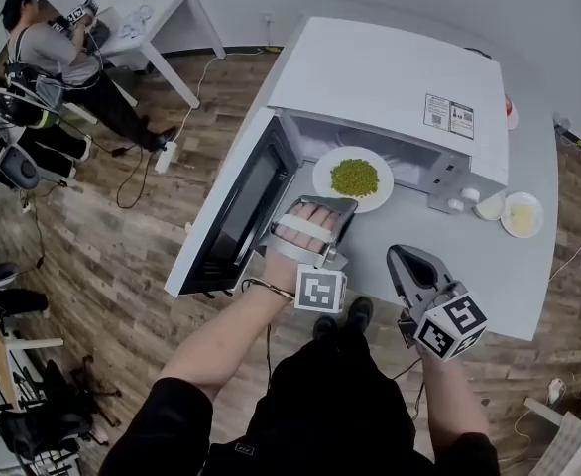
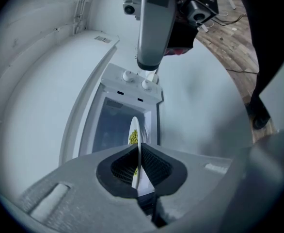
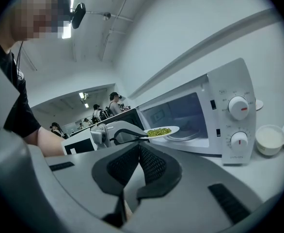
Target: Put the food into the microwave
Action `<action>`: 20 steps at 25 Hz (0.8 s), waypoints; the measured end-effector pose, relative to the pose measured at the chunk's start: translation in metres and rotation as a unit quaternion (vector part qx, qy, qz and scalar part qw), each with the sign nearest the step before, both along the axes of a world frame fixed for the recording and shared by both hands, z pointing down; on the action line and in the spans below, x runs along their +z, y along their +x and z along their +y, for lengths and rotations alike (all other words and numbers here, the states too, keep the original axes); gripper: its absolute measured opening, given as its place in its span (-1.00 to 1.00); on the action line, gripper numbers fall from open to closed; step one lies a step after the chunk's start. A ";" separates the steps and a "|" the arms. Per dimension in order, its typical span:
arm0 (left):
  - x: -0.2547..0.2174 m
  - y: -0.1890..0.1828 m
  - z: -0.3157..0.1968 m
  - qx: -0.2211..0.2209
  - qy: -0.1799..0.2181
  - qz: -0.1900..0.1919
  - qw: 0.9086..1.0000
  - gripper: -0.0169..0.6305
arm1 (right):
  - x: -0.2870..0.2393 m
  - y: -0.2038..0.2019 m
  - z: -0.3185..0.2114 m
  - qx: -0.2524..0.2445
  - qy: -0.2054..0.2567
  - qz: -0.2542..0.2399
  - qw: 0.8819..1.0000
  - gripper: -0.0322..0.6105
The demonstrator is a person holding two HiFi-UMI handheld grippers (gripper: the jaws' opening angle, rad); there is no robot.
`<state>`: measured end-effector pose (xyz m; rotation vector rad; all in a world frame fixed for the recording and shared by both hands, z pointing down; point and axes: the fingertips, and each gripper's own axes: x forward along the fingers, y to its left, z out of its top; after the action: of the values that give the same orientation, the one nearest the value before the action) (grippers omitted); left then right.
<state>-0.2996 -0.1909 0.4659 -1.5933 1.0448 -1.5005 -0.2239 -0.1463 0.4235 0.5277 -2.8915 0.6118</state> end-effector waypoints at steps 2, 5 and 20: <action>0.014 -0.003 -0.015 -0.005 -0.005 -0.003 1.000 -0.89 | 0.008 -0.003 -0.010 -0.001 -0.004 -0.007 1.000 -0.86; 0.026 -0.004 -0.038 -0.012 0.004 0.019 1.000 -0.90 | 0.018 -0.009 -0.020 -0.011 -0.001 -0.005 1.000 -0.86; 0.069 -0.012 -0.080 -0.023 -0.011 0.002 1.000 -0.90 | 0.042 -0.014 -0.045 -0.024 -0.013 -0.006 1.000 -0.86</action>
<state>-0.3115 -0.2707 0.5350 -1.5993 1.0772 -1.5450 -0.2379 -0.1916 0.4658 0.4507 -2.8938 0.6479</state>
